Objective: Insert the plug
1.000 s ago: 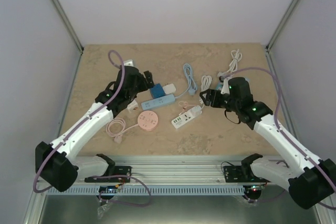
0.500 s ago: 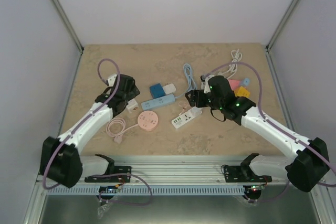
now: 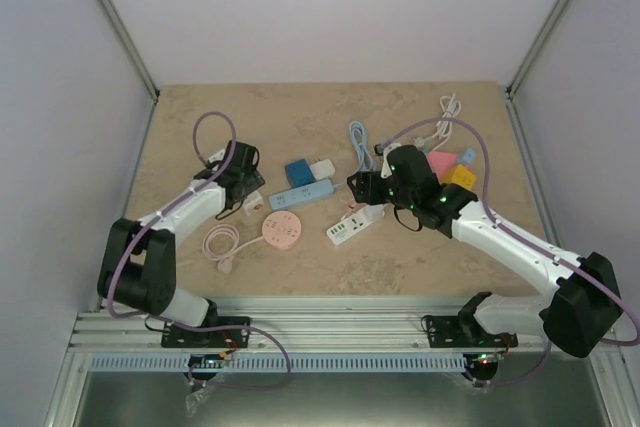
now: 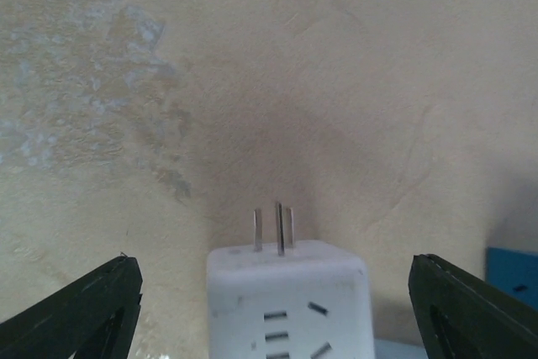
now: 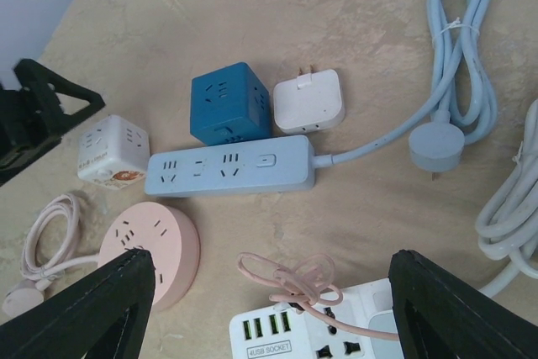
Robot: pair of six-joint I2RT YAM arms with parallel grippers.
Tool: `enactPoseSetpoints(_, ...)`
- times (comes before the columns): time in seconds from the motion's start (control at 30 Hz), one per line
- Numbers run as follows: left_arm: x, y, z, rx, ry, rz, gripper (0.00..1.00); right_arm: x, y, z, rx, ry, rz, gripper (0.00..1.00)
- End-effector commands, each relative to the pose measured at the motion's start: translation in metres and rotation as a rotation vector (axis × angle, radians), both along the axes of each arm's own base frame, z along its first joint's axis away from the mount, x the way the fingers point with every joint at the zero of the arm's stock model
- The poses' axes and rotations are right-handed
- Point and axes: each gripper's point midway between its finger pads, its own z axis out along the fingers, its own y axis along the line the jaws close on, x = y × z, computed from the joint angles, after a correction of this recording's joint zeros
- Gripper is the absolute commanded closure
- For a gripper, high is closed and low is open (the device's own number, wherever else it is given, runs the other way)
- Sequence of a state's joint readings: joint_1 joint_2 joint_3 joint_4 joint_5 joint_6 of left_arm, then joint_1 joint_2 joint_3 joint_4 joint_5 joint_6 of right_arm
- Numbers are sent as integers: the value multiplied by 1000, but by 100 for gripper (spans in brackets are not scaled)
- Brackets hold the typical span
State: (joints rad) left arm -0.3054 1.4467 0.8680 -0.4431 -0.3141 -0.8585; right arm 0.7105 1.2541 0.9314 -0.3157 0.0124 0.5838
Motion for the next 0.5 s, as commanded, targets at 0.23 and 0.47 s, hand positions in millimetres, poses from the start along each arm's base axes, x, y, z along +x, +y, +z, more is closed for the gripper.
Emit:
enactPoseSetpoints(0.23, 15, -13, -27, -11, 73, -72, 16, 4, 2, 13, 15, -43, -16, 23)
enactPoseSetpoints(0.47, 15, -13, -32, -28, 105, -34, 27, 2, 5, 15, 23, -42, -17, 23)
